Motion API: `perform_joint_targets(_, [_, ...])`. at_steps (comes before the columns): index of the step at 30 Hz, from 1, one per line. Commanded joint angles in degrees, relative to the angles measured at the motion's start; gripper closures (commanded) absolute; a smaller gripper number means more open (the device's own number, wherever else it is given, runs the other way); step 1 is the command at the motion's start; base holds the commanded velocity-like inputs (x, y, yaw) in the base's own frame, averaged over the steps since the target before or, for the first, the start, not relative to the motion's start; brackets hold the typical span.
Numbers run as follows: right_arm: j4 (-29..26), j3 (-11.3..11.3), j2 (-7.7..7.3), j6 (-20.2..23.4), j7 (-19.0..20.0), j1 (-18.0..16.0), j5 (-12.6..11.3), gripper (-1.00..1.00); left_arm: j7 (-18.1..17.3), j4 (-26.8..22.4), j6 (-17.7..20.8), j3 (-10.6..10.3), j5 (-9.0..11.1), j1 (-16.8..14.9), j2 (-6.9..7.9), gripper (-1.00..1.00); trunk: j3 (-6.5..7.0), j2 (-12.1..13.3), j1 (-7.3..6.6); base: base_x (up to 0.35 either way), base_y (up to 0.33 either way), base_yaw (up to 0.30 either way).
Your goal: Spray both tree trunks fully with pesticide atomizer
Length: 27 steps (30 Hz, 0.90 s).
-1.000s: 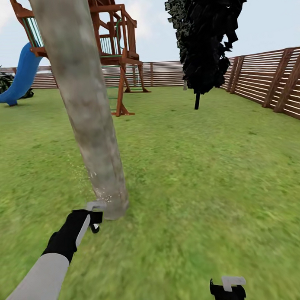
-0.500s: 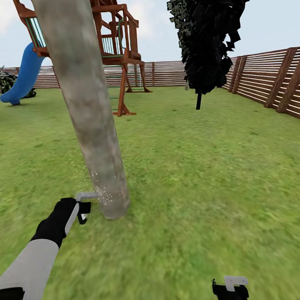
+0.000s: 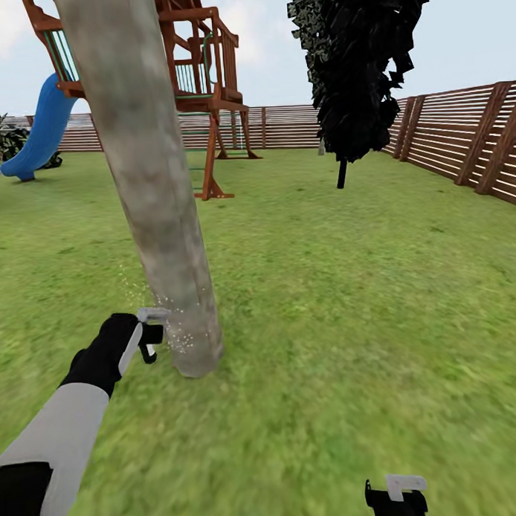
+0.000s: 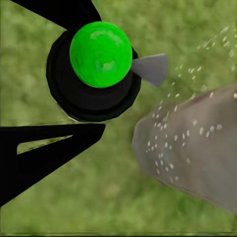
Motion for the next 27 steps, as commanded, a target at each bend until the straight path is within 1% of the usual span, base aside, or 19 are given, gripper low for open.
perform_joint_targets(1, [0.0,0.0,0.0,0.0,0.0,0.0,0.0,-1.0,0.0,-0.6,0.1,-0.1,-0.3,-0.1,-0.16,1.0,0.0,0.0,0.0,0.0,0.0,0.0])
perform_joint_targets(4, [0.0,0.0,0.0,0.0,0.0,0.0,0.0,-1.0,0.0,-4.7,0.6,-0.2,-0.3,-0.2,-0.62,1.0,0.0,0.0,0.0,0.0,-0.002,0.0])
perform_joint_targets(6, [0.0,0.0,-0.03,0.0,0.0,0.0,0.0,-1.0,0.1,-7.6,4.0,-0.2,-0.3,-0.2,-0.92,1.0,0.0,0.0,0.0,0.0,-0.178,0.0])
perform_joint_targets(7, [0.0,0.0,-0.02,0.0,0.0,0.0,0.0,-1.0,0.1,-8.3,4.7,-0.2,-0.3,-0.1,-0.88,1.0,0.0,0.0,0.0,0.0,-0.252,0.0])
perform_joint_targets(11, [0.0,0.0,-0.01,0.0,0.0,0.0,0.0,-1.0,0.1,-8.6,5.0,-0.2,-0.4,0.4,-0.76,1.0,0.0,0.0,0.0,0.0,-0.266,0.0])
perform_joint_targets(18, [0.0,0.0,0.0,0.0,0.0,0.0,0.0,-1.0,0.2,-8.7,4.9,0.0,-0.6,0.3,-0.29,1.0,0.0,0.0,0.0,0.0,-0.27,0.006])
perform_joint_targets(21, [0.0,0.0,0.0,0.0,0.0,0.0,0.0,-1.0,0.3,-9.1,4.9,0.1,-0.7,-0.1,0.04,1.0,0.0,0.0,0.0,0.0,-0.271,0.217])
perform_joint_targets(27, [0.0,0.0,0.01,0.0,0.0,0.0,0.0,-1.0,0.5,-9.5,4.6,0.2,-0.7,0.3,-0.02,1.0,0.0,0.0,0.0,0.0,-0.271,0.274])
